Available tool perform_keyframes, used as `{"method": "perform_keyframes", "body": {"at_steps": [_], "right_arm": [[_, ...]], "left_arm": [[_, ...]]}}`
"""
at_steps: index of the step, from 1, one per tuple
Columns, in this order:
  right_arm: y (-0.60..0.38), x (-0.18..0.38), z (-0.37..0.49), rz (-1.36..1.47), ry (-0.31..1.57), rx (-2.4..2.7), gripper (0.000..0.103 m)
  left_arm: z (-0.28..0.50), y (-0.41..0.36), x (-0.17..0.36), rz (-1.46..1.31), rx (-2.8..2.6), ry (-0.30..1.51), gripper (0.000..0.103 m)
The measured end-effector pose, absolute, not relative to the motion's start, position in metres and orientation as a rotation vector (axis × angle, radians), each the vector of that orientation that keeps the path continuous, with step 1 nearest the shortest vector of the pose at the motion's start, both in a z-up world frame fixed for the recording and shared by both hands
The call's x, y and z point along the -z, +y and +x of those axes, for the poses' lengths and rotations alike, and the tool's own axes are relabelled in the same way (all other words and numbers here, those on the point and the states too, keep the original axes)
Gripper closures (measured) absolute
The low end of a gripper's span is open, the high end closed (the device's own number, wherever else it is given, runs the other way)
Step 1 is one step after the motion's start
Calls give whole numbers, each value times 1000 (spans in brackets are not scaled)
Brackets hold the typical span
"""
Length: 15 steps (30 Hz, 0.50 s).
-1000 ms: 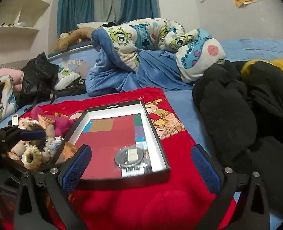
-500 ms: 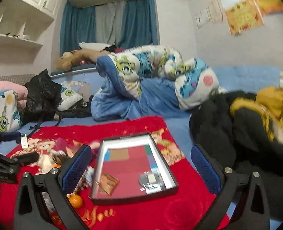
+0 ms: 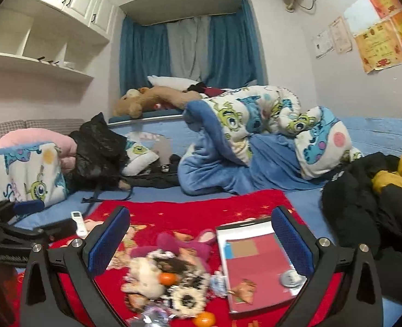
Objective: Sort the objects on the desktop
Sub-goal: 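Withdraw both grippers from the box back toward the toy pile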
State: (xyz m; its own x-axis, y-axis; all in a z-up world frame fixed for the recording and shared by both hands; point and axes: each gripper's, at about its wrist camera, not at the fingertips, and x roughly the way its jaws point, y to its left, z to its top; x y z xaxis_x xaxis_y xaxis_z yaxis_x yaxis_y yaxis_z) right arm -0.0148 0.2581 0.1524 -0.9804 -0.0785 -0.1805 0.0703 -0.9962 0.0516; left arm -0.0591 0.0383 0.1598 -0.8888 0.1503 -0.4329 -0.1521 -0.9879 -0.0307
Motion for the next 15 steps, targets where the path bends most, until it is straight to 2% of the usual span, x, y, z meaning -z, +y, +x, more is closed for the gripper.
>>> {"method": "perform_keyframes", "body": {"at_steps": [6,10,15], "right_arm": [[241,-131,-33,349,-104,3016,0],[248,-106,-43,378,-238,2933,0],[252,-79,-45,338,-214,2927,0]], "left_arm": [[-65,28,-128,-691,-2854,-36,0],[-77,36,-104,-693,-2843,16,0],[-89,51,-71,-662,-2824,93,0]]}}
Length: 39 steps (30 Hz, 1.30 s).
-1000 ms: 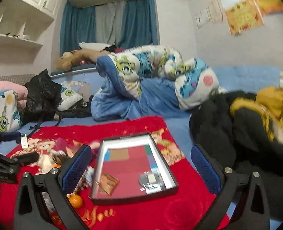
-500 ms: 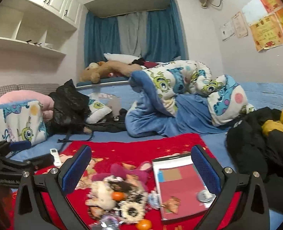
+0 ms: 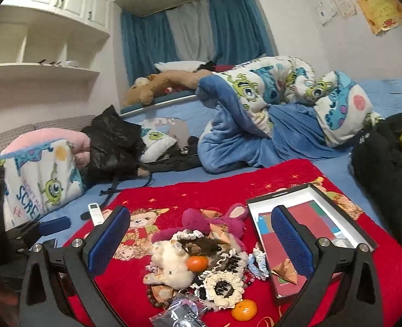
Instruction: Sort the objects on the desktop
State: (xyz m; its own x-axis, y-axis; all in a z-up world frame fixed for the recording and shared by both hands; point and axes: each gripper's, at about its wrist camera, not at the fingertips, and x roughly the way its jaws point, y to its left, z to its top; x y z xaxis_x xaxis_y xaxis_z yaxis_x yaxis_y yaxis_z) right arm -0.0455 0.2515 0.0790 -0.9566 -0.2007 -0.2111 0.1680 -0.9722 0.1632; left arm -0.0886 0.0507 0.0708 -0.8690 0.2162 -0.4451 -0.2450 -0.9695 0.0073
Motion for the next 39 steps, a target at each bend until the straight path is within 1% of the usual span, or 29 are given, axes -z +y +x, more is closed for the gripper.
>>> {"method": "perform_keyframes", "body": {"at_steps": [3,6,9,10,11,12,15,18,20,21,23,25,27,29,31,35,37,39], "right_arm": [[255,-57,-48,307,-211,2928,2],[261,-28,-61,394,-243,2899,5],[265,-6,-76,511,-261,2897,12],[264,-2,-81,550,-256,2885,17],[262,0,-84,570,-241,2880,19],[259,2,-85,584,-218,2882,19],[248,7,-88,612,-139,2865,22],[240,16,-93,669,-84,2849,27],[238,24,-96,716,-61,2843,38],[239,26,-98,741,-62,2840,40],[241,32,-102,794,-82,2833,52],[245,38,-105,840,-115,2822,58],[247,42,-107,871,-132,2809,58],[248,44,-109,906,-141,2792,59],[248,47,-111,931,-140,2794,59],[249,52,-116,974,-156,2776,59],[249,52,-117,981,-161,2772,59],[248,52,-117,985,-156,2766,59]], "left_arm": [[-99,57,-46,-674,-2799,116,0],[-111,59,-20,-671,-2820,119,0],[-125,58,4,-769,-2771,87,0],[-128,60,12,-797,-2761,101,0],[-129,61,19,-824,-2750,119,0],[-132,64,29,-873,-2733,139,0],[-139,69,44,-936,-2688,124,0],[-142,73,50,-949,-2660,121,0],[-143,73,53,-959,-2650,107,0],[-144,72,55,-964,-2647,94,0],[-147,69,58,-983,-2627,56,0],[-152,65,62,-1004,-2602,8,0],[-155,62,65,-1023,-2584,-25,0],[-157,64,67,-1037,-2576,-21,0],[-157,68,70,-1044,-2567,-3,5],[-158,73,74,-1063,-2542,14,22],[-160,71,74,-1068,-2537,-9,27],[-160,67,74,-1069,-2551,-34,37]]}}
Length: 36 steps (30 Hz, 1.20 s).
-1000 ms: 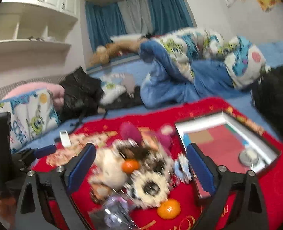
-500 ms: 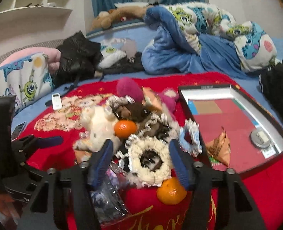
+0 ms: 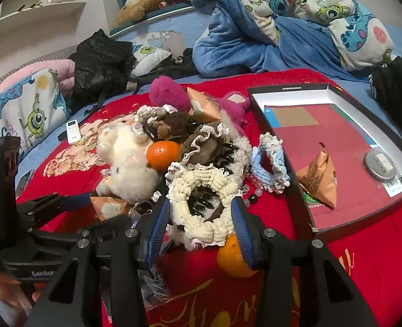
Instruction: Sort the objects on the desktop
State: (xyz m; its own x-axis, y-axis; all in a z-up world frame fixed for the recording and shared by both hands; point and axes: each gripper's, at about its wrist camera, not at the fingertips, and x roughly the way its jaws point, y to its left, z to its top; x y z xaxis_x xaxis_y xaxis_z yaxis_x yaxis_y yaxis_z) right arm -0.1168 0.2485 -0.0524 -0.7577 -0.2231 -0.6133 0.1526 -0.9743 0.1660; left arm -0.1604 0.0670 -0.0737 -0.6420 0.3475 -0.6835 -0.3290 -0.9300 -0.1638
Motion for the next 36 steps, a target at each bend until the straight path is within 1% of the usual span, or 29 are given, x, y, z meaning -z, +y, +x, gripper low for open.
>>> {"method": "perform_keyframes", "body": {"at_steps": [1,2,6,7,8,9,14,18,21,22,23,29,31,33,34,35,36], "right_arm": [[248,52,-117,985,-154,2769,59],[248,52,-116,983,-152,2773,58],[251,50,-114,978,-175,2791,58],[253,50,-115,981,-193,2790,58],[255,50,-115,985,-211,2785,58],[257,51,-115,988,-229,2781,58],[263,51,-115,1001,-261,2791,56],[263,51,-115,1010,-251,2788,56],[263,53,-116,1023,-250,2773,55],[264,55,-117,1030,-260,2766,53],[265,56,-118,1035,-273,2755,51],[270,60,-123,1053,-339,2682,51],[269,60,-123,1047,-346,2674,54],[270,60,-121,1035,-365,2663,62],[271,59,-121,1024,-387,2646,73],[271,59,-121,1021,-409,2626,80],[270,60,-121,1024,-419,2610,82]], "left_arm": [[-161,64,74,-1072,-2562,-49,45],[-162,62,74,-1074,-2570,-60,49],[-162,61,74,-1072,-2572,-65,53],[-161,63,73,-1063,-2575,-49,59],[-160,65,72,-1056,-2572,-35,62],[-157,67,71,-1049,-2581,-11,62],[-147,71,65,-1008,-2610,50,75],[-139,66,58,-972,-2629,39,78],[-134,61,53,-936,-2649,25,83],[-133,61,52,-924,-2653,21,86],[-132,60,51,-916,-2657,19,86],[-126,57,46,-874,-2698,14,87],[-125,54,44,-859,-2714,4,87],[-124,52,43,-850,-2724,-9,86],[-123,51,43,-848,-2726,-14,87],[-123,50,43,-850,-2725,-17,86],[-123,50,43,-850,-2729,-18,86]]}}
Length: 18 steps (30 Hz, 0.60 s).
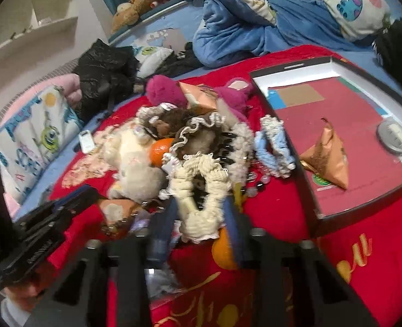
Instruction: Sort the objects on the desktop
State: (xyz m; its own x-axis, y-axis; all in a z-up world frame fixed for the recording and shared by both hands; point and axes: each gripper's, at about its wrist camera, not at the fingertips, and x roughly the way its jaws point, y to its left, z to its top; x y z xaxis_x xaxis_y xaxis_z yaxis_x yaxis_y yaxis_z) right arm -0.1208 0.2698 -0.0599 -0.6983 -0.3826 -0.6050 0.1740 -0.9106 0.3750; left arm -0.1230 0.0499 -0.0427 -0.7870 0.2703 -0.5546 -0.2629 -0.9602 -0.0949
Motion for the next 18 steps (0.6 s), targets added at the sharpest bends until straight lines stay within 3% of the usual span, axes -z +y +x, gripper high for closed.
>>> {"method": "perform_keyframes", "body": {"at_steps": [7,8,16,18], "right_arm": [[264,56,-116,1004,-376,2645,84],[265,55,-115,1001,-387,2644,89],[268,49,-109,972,-391,2662,90],[268,49,-109,970,-393,2659,90]], "left_arm": [[-119,48,41,-844,-2732,-17,86],[-118,47,41,-842,-2735,-16,86],[-117,49,42,-889,-2656,-26,86],[-116,54,43,-897,-2636,-7,81]]}}
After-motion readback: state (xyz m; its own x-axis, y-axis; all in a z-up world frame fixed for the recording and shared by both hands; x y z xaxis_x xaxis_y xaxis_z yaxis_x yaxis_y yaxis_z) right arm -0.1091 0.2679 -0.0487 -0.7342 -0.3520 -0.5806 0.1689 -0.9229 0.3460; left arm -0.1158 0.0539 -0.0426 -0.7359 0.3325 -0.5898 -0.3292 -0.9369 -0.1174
